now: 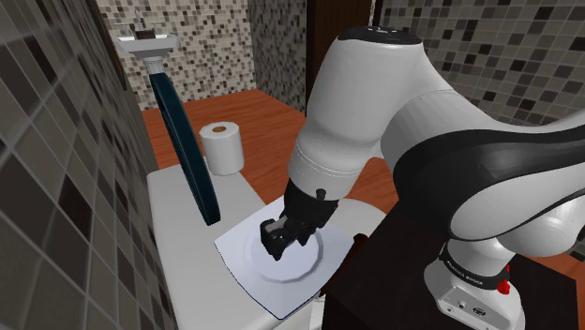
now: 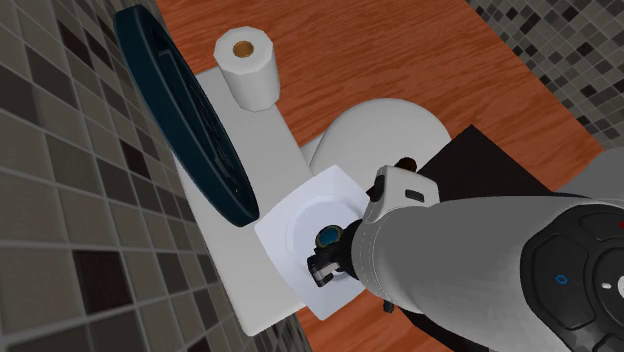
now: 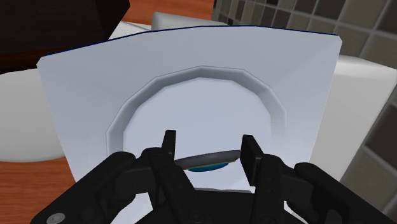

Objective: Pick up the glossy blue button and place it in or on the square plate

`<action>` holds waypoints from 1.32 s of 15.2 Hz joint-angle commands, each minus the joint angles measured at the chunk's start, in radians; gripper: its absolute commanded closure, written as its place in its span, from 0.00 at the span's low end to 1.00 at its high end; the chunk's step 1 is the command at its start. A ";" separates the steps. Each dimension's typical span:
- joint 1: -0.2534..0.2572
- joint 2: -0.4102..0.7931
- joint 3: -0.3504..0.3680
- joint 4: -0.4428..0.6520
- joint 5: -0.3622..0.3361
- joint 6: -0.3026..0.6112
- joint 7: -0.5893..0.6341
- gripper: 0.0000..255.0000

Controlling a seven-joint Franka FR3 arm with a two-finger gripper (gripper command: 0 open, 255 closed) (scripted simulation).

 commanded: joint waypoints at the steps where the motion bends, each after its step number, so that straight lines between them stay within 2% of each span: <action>1: 0.000 0.000 0.000 0.000 0.000 0.000 0.000 1.00; 2: 0.000 0.000 0.000 0.000 0.000 0.000 0.000 1.00; 3: 0.000 0.000 0.000 0.000 0.000 0.000 0.000 0.00; 8: 0.000 0.000 0.000 0.000 0.000 0.000 0.000 0.00; 12: 0.022 -0.080 -0.053 0.066 -0.004 -0.147 -0.007 0.00; 20: 0.022 -0.080 -0.054 0.066 -0.004 -0.147 -0.007 0.00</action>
